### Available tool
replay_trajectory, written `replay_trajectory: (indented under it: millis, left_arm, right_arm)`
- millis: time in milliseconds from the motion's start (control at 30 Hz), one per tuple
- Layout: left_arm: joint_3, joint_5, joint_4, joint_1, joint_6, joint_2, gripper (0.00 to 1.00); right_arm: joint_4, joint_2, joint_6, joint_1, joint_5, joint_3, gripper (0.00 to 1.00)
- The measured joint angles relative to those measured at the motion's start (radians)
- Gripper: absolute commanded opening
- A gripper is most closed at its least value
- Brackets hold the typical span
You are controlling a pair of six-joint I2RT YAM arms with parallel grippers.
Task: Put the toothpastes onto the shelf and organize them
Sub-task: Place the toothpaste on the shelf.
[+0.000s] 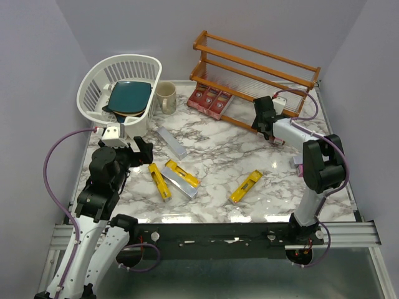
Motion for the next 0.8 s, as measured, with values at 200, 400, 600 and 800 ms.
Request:
replay_trajectory:
  millis: [200, 400, 600, 800]
  left_arm:
    - [0.000, 0.000, 0.000, 0.000, 0.000, 0.000, 0.99]
    - [0.000, 0.000, 0.000, -0.006, 0.000, -0.005, 0.99]
    - [0.000, 0.000, 0.000, -0.010, 0.000, -0.010, 0.99]
    - [0.000, 0.000, 0.000, -0.013, 0.000, -0.012, 0.99]
  right_arm:
    - [0.006, 0.000, 0.008, 0.000, 0.001, -0.003, 0.47]
    - [0.003, 0.000, 0.015, -0.001, 0.030, -0.007, 0.44]
    - [-0.014, -0.005, 0.027, -0.018, 0.069, -0.012, 0.43]
    - [-0.029, -0.027, 0.038, -0.035, 0.080, -0.034, 0.44]
